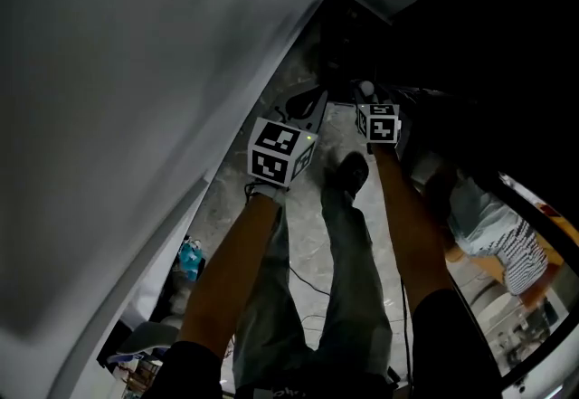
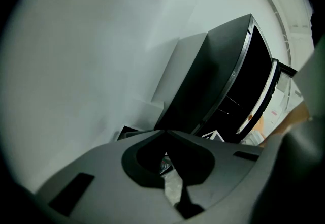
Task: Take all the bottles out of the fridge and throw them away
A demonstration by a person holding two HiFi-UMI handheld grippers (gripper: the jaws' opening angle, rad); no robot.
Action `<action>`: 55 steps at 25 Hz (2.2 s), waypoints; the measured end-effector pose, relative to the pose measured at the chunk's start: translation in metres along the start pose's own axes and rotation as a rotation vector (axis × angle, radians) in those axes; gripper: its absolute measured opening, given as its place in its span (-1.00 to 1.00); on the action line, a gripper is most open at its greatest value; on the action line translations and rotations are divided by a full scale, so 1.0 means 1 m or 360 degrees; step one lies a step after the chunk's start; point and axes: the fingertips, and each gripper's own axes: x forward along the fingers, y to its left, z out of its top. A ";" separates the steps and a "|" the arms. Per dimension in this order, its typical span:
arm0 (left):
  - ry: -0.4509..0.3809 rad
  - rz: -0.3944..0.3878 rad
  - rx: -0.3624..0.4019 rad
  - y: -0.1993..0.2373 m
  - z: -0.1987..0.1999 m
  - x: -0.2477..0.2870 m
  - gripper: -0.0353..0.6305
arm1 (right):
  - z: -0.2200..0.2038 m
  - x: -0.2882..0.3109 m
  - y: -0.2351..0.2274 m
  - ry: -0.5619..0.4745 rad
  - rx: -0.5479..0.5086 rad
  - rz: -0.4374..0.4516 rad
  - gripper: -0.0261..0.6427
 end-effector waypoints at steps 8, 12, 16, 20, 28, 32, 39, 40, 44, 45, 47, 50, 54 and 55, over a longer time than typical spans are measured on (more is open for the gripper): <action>0.0046 -0.0010 0.0001 -0.003 -0.023 -0.006 -0.88 | -0.027 0.004 -0.011 0.0062 0.0052 -0.0075 -0.33; 0.0030 0.0005 -0.0015 0.002 -0.019 -0.009 -0.88 | -0.029 0.000 -0.013 0.0070 0.0066 -0.0091 -0.33; 0.0016 -0.0006 -0.0011 -0.002 -0.012 -0.013 -0.88 | -0.024 -0.011 -0.014 0.0052 0.0092 -0.0100 -0.33; 0.0006 -0.0040 0.0015 -0.010 -0.001 -0.017 -0.88 | -0.009 -0.031 -0.010 0.0006 0.0094 -0.0111 -0.33; 0.0028 -0.0133 0.0092 -0.034 0.030 -0.050 -0.88 | 0.042 -0.120 0.010 -0.0194 0.0169 -0.0178 -0.78; 0.0045 -0.0176 0.0143 -0.054 0.056 -0.075 -0.88 | 0.068 -0.180 0.026 -0.0313 0.0199 -0.0201 -0.90; 0.0001 -0.0250 0.0228 -0.099 0.122 -0.134 -0.88 | 0.119 -0.305 0.050 -0.0529 0.0360 -0.0245 -0.90; -0.0005 -0.0258 0.0237 -0.108 0.132 -0.144 -0.88 | 0.124 -0.326 0.054 -0.0552 0.0385 -0.0247 -0.90; -0.0044 -0.0305 0.0321 -0.147 0.174 -0.179 -0.88 | 0.146 -0.405 0.065 -0.0654 0.0490 -0.0265 -0.90; -0.0065 -0.0328 0.0343 -0.157 0.186 -0.186 -0.88 | 0.153 -0.423 0.065 -0.0683 0.0506 -0.0274 -0.90; -0.0108 -0.0391 0.0375 -0.180 0.211 -0.199 -0.88 | 0.169 -0.460 0.064 -0.0740 0.0512 -0.0307 -0.90; -0.0157 -0.0483 0.0401 -0.214 0.236 -0.221 -0.88 | 0.187 -0.512 0.067 -0.0810 0.0475 -0.0343 -0.90; -0.0214 -0.0564 0.0415 -0.245 0.261 -0.249 -0.88 | 0.201 -0.569 0.078 -0.0885 0.0432 -0.0352 -0.90; -0.0233 -0.0588 0.0412 -0.252 0.269 -0.256 -0.88 | 0.205 -0.582 0.080 -0.0903 0.0427 -0.0351 -0.90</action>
